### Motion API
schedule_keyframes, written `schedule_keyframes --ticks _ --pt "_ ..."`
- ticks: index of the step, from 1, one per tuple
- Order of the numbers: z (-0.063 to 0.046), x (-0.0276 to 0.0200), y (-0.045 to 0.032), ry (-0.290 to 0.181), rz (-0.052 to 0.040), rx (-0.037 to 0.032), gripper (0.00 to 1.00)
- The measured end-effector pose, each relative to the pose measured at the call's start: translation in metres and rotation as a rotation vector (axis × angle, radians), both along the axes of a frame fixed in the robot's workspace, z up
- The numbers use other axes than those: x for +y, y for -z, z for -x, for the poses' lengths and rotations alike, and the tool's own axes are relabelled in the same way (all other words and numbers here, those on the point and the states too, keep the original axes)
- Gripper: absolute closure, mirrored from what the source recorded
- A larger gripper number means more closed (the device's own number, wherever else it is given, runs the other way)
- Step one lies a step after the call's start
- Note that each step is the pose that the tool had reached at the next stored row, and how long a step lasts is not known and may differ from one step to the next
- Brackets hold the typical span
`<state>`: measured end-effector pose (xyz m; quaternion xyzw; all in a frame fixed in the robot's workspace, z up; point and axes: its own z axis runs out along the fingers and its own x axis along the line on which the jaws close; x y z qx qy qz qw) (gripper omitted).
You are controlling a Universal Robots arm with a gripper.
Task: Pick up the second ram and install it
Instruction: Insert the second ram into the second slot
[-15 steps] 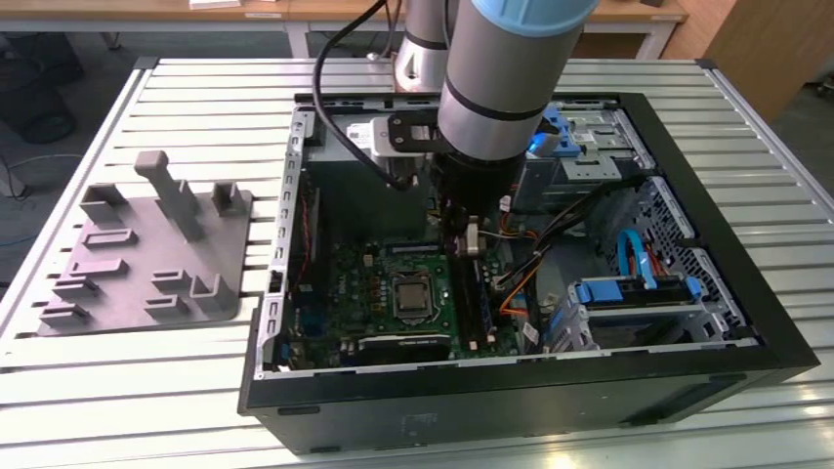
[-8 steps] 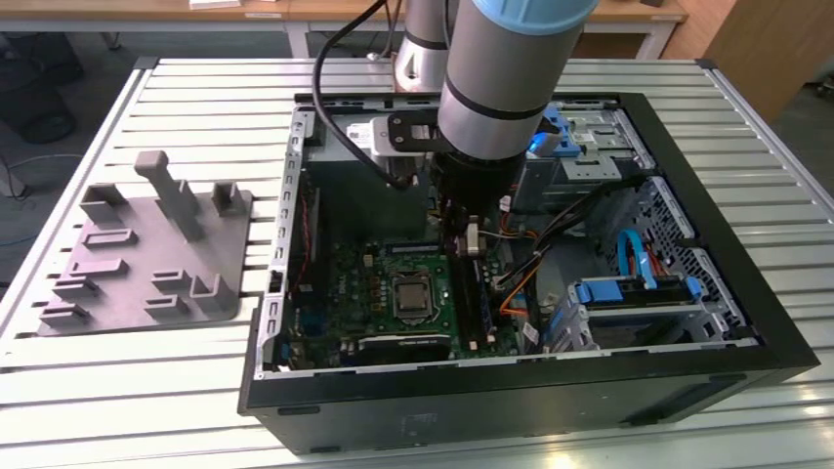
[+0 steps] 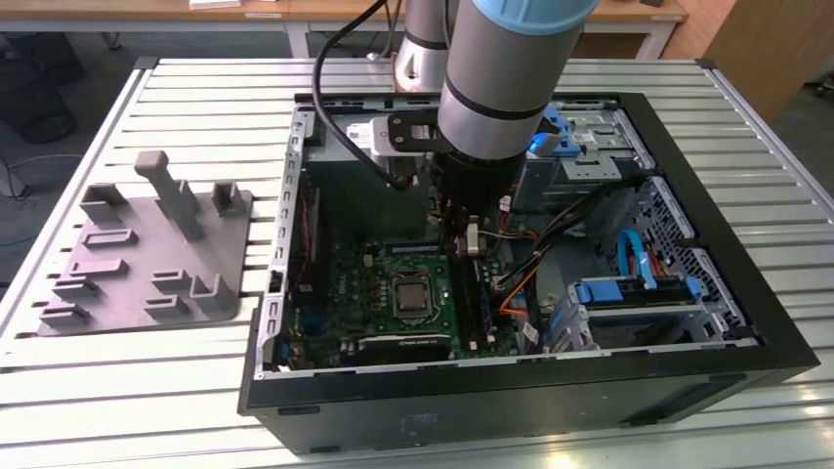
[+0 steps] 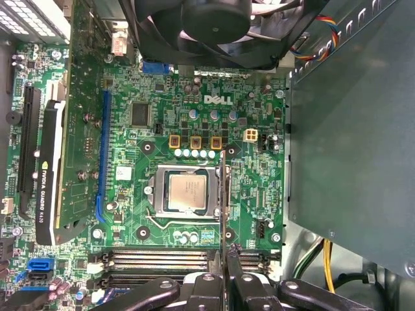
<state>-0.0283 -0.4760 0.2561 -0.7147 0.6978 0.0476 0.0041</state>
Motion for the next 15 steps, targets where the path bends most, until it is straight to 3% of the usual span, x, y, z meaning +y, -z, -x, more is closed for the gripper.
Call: schedule_keyframes --ticks 4,15 --pt "0.0 0.0 0.0 0.014 0.0 0.0 0.86" --pt "0.0 0.0 0.0004 0.204 0.0009 0.0 0.86"
